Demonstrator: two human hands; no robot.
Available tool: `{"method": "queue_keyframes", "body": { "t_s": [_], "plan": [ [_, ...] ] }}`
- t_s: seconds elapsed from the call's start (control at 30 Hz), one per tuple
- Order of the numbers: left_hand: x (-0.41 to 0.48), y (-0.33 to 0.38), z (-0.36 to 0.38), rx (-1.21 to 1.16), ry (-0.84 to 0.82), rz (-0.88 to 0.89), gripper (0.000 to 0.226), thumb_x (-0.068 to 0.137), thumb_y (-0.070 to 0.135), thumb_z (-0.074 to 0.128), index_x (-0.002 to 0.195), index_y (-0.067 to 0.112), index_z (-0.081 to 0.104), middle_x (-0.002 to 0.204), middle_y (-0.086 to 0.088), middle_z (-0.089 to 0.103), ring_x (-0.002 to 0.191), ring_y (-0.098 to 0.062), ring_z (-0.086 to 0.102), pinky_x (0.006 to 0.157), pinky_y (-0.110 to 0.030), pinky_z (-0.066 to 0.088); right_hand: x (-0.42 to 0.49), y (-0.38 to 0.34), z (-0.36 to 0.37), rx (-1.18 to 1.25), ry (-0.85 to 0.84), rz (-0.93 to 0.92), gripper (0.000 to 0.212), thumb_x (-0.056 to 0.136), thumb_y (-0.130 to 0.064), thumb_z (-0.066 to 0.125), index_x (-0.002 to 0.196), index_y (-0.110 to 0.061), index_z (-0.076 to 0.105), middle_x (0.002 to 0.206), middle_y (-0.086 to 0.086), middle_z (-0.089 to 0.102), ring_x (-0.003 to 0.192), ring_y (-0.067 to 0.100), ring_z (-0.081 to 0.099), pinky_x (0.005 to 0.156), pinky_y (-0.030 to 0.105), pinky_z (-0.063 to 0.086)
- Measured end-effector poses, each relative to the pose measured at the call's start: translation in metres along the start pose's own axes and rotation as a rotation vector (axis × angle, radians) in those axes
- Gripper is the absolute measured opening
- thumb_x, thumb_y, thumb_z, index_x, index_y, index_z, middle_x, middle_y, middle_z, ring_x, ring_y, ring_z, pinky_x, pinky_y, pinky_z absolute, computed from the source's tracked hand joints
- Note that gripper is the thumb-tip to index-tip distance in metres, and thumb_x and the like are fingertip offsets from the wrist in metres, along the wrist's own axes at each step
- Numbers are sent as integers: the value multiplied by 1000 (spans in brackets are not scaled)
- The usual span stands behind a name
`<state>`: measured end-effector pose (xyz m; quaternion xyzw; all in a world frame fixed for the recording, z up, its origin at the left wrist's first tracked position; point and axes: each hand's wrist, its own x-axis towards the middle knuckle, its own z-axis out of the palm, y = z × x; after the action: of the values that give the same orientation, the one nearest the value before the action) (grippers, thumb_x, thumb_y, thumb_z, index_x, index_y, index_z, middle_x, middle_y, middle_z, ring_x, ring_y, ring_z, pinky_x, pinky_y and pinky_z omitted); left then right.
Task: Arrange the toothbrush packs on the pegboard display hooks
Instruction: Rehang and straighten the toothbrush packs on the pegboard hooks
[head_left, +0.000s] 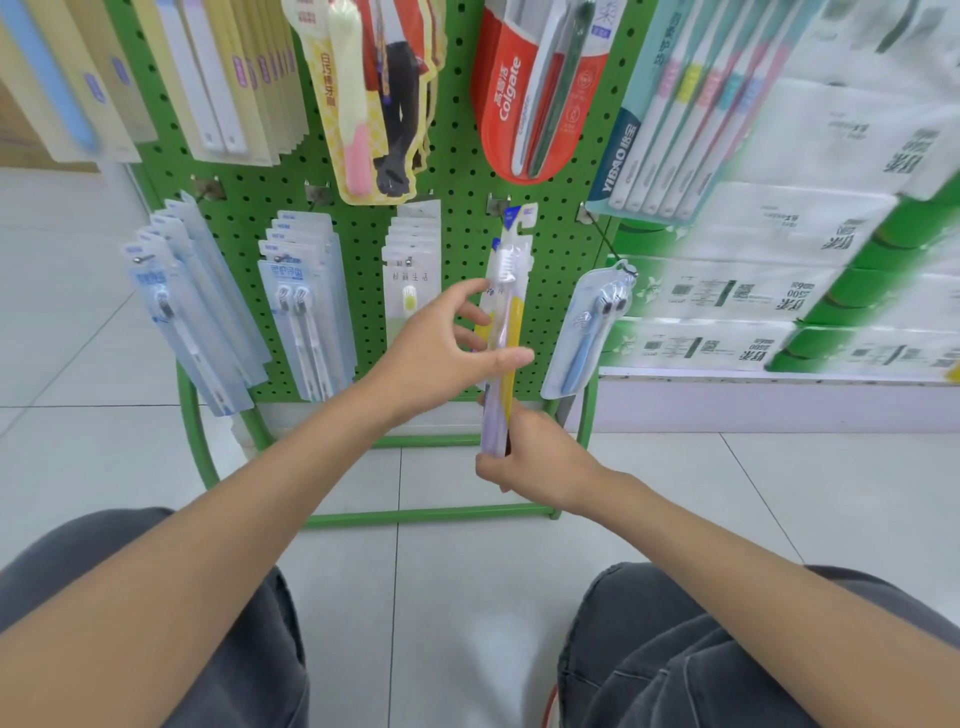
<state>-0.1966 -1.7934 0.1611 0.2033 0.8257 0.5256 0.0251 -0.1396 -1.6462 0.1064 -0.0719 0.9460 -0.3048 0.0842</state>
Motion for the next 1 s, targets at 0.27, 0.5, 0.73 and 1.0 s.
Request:
{"method": "queue_keyframes", "body": {
  "t_s": [0.27, 0.5, 0.73, 1.0],
  "plan": [
    [-2, 2, -2, -96, 109, 21, 39, 89, 11, 54, 125, 25, 57, 104, 7, 68, 88, -17, 70, 77, -40, 60, 4, -4, -5, -63, 53, -37, 83, 74, -65, 68, 134, -22, 30, 72, -4, 63, 68, 13, 59, 59, 37, 47],
    [-4, 0, -18, -207, 131, -135, 27, 97, 1, 43, 114, 6, 62, 110, -14, 70, 91, -24, 67, 84, -46, 54, 14, -10, -17, -16, 98, -68, 59, 81, -56, 70, 121, -26, 41, 79, -4, 62, 71, 14, 61, 66, 40, 51],
    [-11, -7, -19, -152, -50, -227, 29, 99, 4, 38, 114, 11, 62, 107, -4, 69, 93, -19, 64, 81, -34, 50, 32, -19, -51, 346, 277, -42, 40, 93, -37, 62, 127, -22, 46, 98, 0, 64, 70, 8, 60, 66, 27, 48],
    [-17, -14, -24, -148, -126, -220, 28, 101, 6, 41, 107, 24, 62, 102, 8, 70, 91, -10, 67, 79, -29, 54, 38, -30, -77, 591, 370, -43, 28, 100, -36, 52, 99, -11, 63, 88, -1, 68, 56, 12, 56, 51, 20, 42]
  ]
}}
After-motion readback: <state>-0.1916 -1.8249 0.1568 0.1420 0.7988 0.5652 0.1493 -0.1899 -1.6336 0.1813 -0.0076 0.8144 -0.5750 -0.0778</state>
